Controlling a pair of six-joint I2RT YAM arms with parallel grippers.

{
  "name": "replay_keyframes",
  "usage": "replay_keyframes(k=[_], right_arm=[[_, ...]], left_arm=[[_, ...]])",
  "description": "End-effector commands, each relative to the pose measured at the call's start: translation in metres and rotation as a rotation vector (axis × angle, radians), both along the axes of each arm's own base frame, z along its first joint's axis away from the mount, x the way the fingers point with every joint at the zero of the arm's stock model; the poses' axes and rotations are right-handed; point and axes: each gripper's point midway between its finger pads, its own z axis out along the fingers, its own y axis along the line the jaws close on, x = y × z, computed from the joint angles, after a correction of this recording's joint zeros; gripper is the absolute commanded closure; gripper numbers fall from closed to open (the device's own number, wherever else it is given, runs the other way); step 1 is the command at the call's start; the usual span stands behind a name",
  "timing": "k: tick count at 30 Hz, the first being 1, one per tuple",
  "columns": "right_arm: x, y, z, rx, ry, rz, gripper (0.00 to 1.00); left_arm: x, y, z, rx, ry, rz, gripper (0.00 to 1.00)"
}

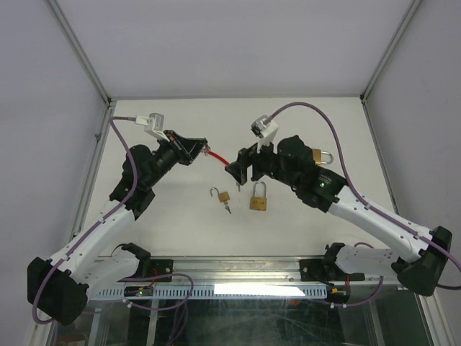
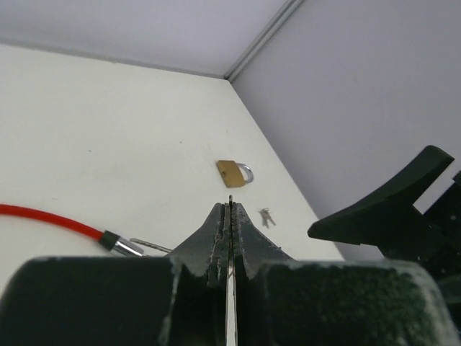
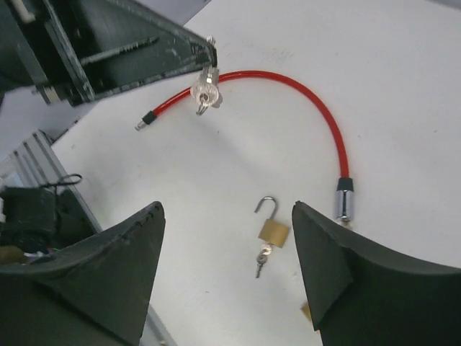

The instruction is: Unlock with the key

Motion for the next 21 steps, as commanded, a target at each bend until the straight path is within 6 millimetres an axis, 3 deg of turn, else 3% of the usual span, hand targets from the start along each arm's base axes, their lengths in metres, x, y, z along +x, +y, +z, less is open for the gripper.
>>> replay_keyframes(k=[1,9,12,14,21], right_arm=[[-0.005,-0.003,0.049,0.108,-0.422,0.11,0.23],[0.009,0.0,0.043,0.046,-0.577,0.075,0.15],[0.003,0.013,0.044,0.099,-0.611,0.094,0.15],[0.018,0.011,0.04,-0.008,-0.728,0.04,0.17],[0.034,0.024,0.036,-0.033,-0.795,-0.029,0.31]], left_arm=[[-0.002,0.003,0.028,0.156,-0.18,0.07,1.0],[-0.005,0.0,0.041,0.123,-0.174,0.221,1.0],[-0.006,-0.003,0.043,0.104,-0.159,0.281,1.0],[-0.006,-0.006,0.044,0.092,-0.143,0.305,1.0],[-0.01,-0.02,0.047,0.043,-0.095,0.344,1.0]])
